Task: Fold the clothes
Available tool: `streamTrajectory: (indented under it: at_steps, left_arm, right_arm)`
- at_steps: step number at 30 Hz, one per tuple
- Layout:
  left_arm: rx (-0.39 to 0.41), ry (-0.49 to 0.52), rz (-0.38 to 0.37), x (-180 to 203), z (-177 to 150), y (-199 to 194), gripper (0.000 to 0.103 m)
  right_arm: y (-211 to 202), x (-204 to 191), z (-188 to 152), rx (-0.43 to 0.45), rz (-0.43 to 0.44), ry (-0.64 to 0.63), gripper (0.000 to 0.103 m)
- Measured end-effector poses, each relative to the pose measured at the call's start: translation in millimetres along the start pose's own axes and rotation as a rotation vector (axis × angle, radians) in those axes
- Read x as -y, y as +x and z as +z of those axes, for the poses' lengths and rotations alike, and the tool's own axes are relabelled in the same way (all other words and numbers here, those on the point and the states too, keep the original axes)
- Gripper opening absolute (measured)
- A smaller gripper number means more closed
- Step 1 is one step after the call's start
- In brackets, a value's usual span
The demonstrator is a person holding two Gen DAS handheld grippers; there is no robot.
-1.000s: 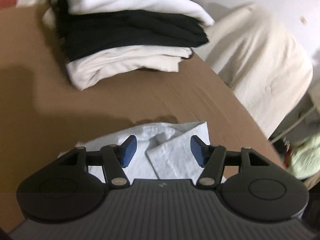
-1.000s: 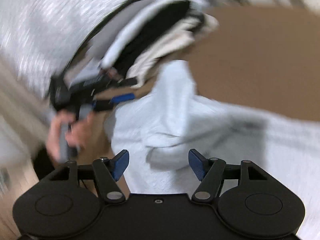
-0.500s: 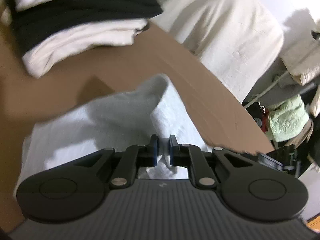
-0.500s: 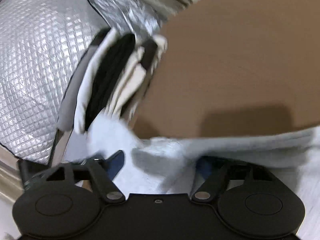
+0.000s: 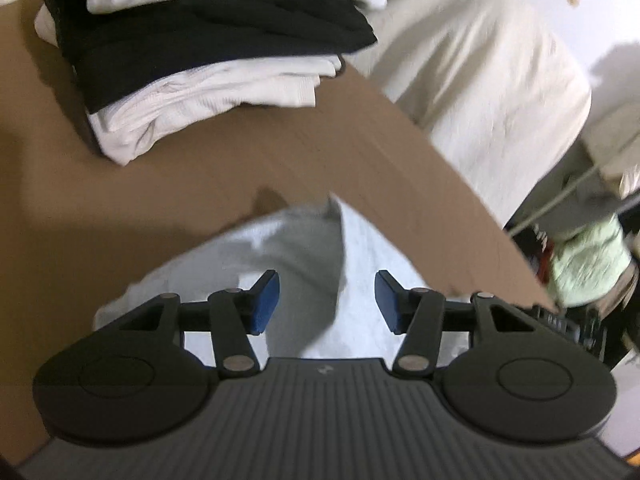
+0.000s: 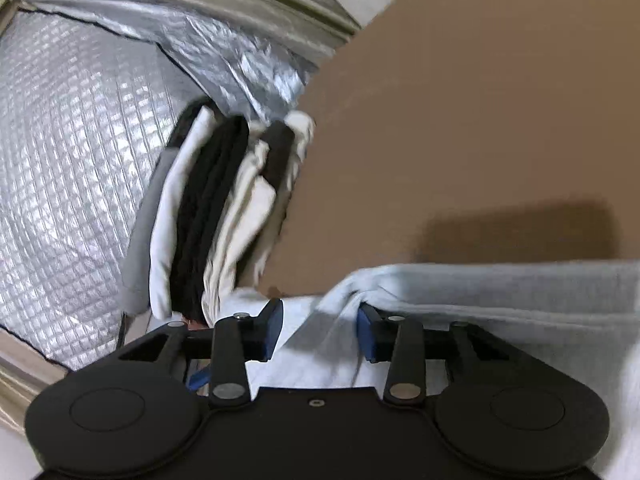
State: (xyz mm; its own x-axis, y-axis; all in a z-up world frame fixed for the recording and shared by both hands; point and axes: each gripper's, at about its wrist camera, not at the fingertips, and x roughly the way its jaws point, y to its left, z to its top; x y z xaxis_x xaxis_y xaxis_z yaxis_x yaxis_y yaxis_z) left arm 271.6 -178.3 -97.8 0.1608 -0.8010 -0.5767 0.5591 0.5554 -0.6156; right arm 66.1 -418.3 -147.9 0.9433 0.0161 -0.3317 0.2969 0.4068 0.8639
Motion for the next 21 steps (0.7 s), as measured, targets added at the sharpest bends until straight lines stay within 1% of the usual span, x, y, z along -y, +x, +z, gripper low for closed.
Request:
streamTrajectory:
  at_steps: [2,3,5,6,7,8,9,10,11,12,13,14,15,16,17,19,21]
  left_arm:
    - [-0.008,-0.04,-0.033,-8,5,23,0.053]
    - [-0.015,-0.059,-0.048,-11,8,34,0.055]
    - [-0.049,-0.11,-0.069,-15,3,56,0.055]
    - [-0.094,-0.11,-0.087,-17,0,69,0.055]
    - [-0.128,-0.086,-0.09,-16,-1,77,0.052]
    - [-0.129,-0.042,-0.063,-11,-3,81,0.044]
    - [-0.11,0.03,-0.007,-1,-6,85,0.011]
    - [-0.095,0.072,0.034,6,-6,87,0.005]
    - [-0.068,0.101,0.07,15,-8,84,0.004]
    - [-0.04,0.171,0.12,29,-9,85,0.004]
    - [-0.019,0.228,0.146,39,-12,85,0.004]
    - [0.002,0.284,0.171,49,-16,84,0.004]
    - [0.023,0.341,0.196,59,-19,83,0.004]
    - [0.043,0.397,0.221,69,-22,83,0.004]
    - [0.022,0.4,0.235,66,-23,87,0.004]
    - [-0.045,0.336,0.256,46,-21,100,0.007]
    - [-0.036,0.287,0.226,38,-15,95,0.01]
  right_arm:
    - [1,2,2,-0.005,0.012,0.005,0.046]
    - [1,3,1,-0.012,0.01,0.003,0.046]
    - [0,2,3,-0.037,-0.003,0.024,0.049]
    - [0,1,4,-0.052,-0.012,0.04,0.057]
    - [-1,-1,5,-0.073,-0.023,0.052,0.065]
    - [-1,-6,5,-0.103,-0.035,0.049,0.07]
    - [-1,-12,5,-0.135,-0.043,0.04,0.079]
    - [1,-19,4,-0.172,-0.05,0.038,0.088]
    - [5,-21,0,-0.217,-0.05,0.062,0.09]
    - [10,-20,-4,-0.275,-0.04,0.122,0.09]
    - [14,-18,-10,-0.327,-0.021,0.182,0.09]
    - [17,-14,-17,-0.366,0.018,0.244,0.09]
    - [20,-12,-23,-0.386,0.039,0.274,0.09]
    - [20,-15,-25,-0.365,0.022,0.237,0.09]
    - [20,-18,-27,-0.344,0.005,0.201,0.09]
    - [24,-28,-29,-0.324,-0.058,0.085,0.089]
    - [28,-38,-30,-0.343,-0.112,-0.012,0.089]
